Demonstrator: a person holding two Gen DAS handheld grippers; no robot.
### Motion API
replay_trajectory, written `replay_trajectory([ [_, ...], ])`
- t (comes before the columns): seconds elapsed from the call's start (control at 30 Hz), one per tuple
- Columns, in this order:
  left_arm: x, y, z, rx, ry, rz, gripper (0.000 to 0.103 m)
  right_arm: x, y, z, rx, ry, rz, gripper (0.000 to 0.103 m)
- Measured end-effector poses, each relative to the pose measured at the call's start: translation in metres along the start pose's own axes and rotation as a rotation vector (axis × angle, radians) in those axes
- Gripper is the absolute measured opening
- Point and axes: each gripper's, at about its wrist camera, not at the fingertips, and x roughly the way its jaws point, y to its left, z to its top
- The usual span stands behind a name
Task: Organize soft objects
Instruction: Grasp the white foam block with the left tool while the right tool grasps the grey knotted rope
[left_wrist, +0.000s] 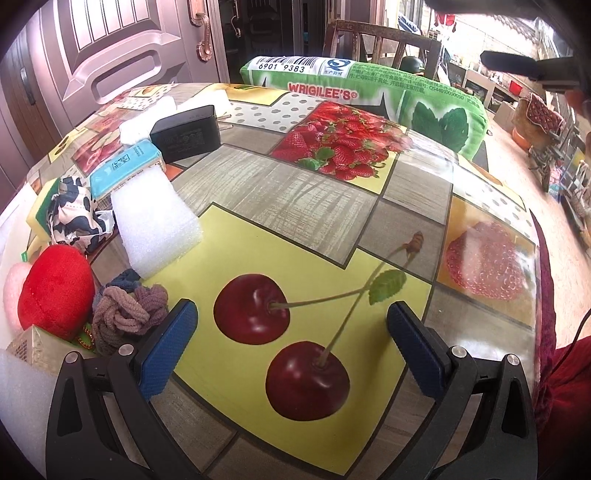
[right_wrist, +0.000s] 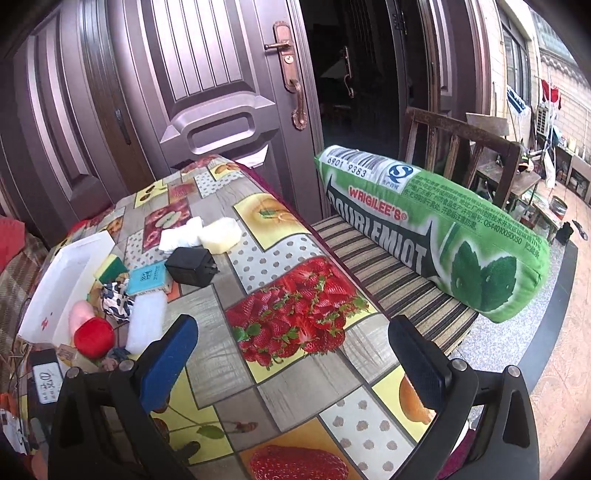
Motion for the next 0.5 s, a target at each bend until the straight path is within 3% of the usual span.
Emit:
replay_trajectory([
  [0.2,-0.012,-0.008,-0.005,-0.041,-0.004,0.012,0.102,-0.023,0.002,0.023,0.000,-0.082,0.102,0.103],
  [0.4,-0.075,-0.022,-0.014,0.004,-0.125,0.042,0.102,-0.033,0.005,0.034,0.051,-0.169,0.122,0.103],
  [0.5,-0.109,-0.004,-0.013,-0.064,-0.187,0.057,0.103,-0.039,0.012,0.043,0.054,-0.209,0.141,0.103],
])
